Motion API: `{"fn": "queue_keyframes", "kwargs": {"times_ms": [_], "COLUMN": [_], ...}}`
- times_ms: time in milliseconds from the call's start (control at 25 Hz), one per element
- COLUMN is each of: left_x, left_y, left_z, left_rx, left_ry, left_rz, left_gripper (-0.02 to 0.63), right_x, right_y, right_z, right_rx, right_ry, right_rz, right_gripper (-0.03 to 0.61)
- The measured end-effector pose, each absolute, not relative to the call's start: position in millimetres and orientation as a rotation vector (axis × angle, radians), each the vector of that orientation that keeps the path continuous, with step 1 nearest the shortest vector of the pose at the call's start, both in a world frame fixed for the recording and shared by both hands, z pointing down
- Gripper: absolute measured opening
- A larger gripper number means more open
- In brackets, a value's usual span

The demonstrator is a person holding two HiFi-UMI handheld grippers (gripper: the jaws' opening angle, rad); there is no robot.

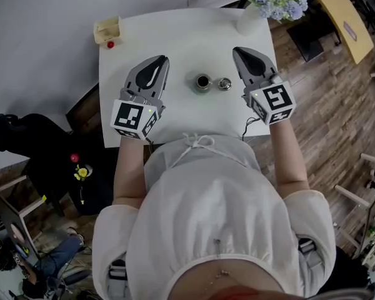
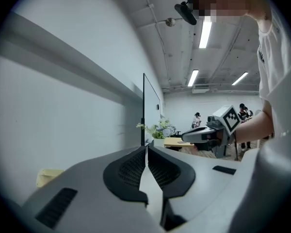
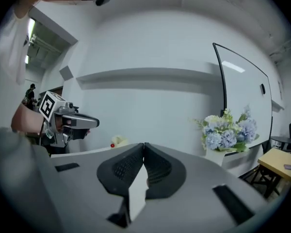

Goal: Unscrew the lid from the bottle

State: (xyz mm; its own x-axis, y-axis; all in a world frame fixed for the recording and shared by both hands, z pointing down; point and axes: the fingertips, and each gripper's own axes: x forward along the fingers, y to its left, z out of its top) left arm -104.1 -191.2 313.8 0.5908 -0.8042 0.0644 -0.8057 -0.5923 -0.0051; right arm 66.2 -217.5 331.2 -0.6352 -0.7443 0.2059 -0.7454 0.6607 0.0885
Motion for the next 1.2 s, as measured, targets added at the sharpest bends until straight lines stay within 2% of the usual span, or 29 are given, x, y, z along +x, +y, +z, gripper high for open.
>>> {"fn": "queue_keyframes", "kwargs": {"times_ms": [320, 1200], "left_x": [-133, -114], "left_y": [-185, -180], "left_z": [312, 320], "left_rx": [2.702, 2.732], "left_ry": [-1.511, -1.408], "left_rz": [0.115, 0.203], "left_gripper": [0.021, 0.023], "right_x": [59, 63], "right_y": [-196, -191], "right_z": [333, 337], "right_rx": [1.267, 1.285], "right_ry": [-2.693, -2.664], "right_rz": [0.055, 0.041], "right_gripper": [0.005, 0.002]}}
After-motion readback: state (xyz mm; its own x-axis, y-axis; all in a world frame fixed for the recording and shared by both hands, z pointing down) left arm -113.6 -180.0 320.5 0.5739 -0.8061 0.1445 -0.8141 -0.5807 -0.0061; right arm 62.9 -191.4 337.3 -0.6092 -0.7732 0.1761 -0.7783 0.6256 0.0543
